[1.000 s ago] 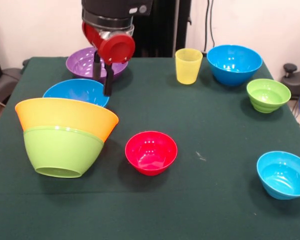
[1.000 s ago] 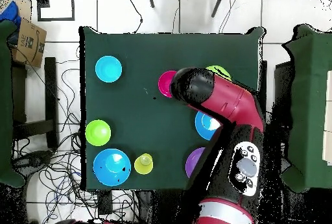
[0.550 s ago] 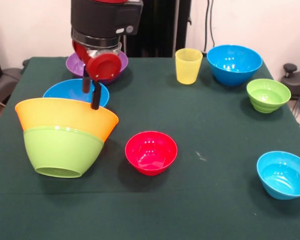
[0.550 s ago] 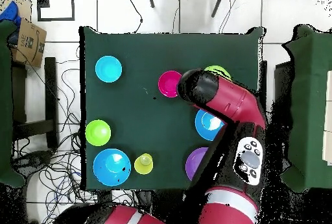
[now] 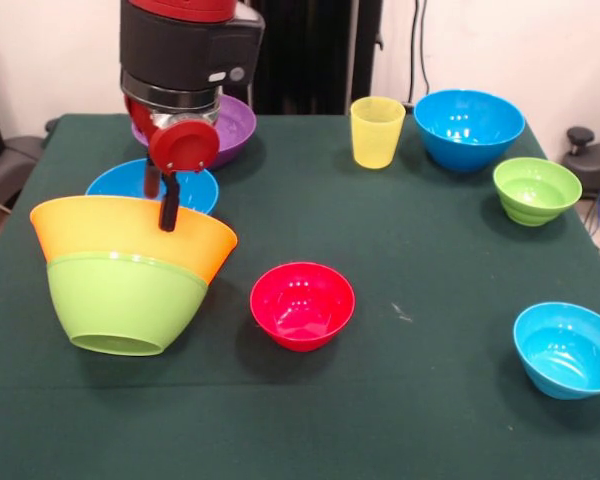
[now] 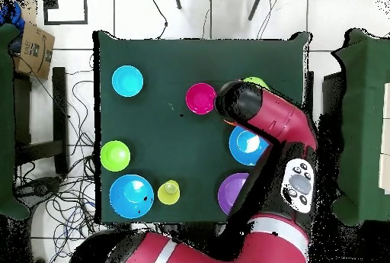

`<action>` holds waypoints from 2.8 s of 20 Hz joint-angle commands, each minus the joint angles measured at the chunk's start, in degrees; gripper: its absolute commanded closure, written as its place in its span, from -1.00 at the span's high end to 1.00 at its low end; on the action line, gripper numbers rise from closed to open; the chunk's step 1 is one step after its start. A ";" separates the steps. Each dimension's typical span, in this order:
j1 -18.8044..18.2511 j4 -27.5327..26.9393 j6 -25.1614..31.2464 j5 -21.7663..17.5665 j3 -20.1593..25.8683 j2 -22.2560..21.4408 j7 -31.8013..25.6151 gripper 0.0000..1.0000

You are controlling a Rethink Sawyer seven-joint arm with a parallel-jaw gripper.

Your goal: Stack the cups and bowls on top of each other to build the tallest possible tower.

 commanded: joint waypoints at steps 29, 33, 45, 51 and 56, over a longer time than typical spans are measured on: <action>-2.36 -4.87 -13.32 -6.81 6.90 5.21 -1.38 1.00; -2.43 -4.10 -12.57 -6.90 7.34 4.63 -1.24 1.00; -4.07 -7.76 -7.82 -4.16 12.83 5.62 -2.12 1.00; -4.59 -11.56 -10.52 -2.78 16.07 7.78 -0.69 1.00; -5.01 -13.76 -11.28 -2.63 17.40 8.94 -0.19 1.00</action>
